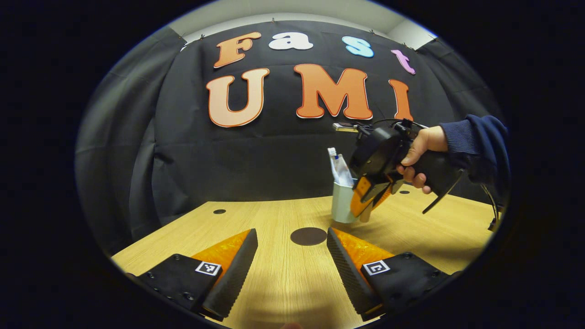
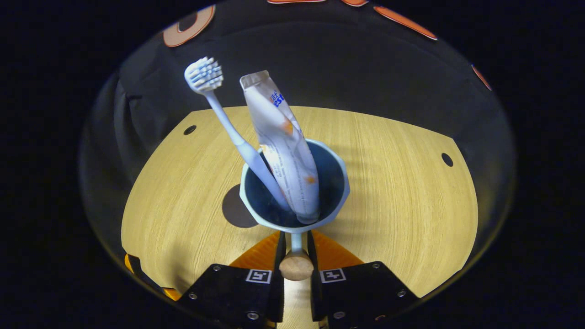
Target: Put the toothbrush and toothpaste on the desktop into the cup, then pick up the cup and place it on the coaster on the desktop.
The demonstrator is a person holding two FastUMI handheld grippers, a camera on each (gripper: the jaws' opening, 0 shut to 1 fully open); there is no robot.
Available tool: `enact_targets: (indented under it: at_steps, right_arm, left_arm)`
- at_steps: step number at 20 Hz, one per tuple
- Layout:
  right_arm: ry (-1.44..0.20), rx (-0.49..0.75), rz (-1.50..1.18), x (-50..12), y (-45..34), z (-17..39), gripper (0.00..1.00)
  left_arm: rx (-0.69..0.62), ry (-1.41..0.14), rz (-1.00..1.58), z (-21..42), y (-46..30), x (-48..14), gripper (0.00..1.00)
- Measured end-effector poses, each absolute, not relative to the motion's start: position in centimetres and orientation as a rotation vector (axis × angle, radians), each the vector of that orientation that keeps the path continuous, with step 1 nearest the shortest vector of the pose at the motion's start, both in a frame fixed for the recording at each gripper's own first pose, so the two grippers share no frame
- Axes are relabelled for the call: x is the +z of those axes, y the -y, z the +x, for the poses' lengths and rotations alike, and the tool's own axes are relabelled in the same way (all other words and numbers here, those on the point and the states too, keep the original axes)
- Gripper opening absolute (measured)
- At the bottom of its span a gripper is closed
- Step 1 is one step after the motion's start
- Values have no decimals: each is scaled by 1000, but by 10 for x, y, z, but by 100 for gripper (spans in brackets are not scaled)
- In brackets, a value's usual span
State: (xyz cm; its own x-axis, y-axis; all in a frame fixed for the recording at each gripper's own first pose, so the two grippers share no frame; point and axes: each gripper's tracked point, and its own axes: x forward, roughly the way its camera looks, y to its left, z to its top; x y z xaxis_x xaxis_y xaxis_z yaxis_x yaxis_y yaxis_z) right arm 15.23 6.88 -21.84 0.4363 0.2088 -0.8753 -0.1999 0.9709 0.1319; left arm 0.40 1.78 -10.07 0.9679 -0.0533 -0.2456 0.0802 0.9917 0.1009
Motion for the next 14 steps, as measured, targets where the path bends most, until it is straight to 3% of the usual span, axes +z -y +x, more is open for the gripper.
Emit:
enact_targets:
  at_steps: [11, 12, 13, 14]
  right_arm:
    - [-1117, 345, -34, -219, -63, 157, 24]
    - [-1120, 347, -37, -218, -63, 156, 29]
    - [-1125, 349, -40, -218, -62, 157, 24]
    - [-1129, 349, -40, -218, -63, 156, 29]
  left_arm:
    - [-4, -246, 96, -17, -56, -101, 97]
    - [7, -250, 92, -18, -62, -103, 97]
    - [19, -256, 87, -18, -67, -104, 96]
    - [29, -261, 82, -19, -71, -108, 97]
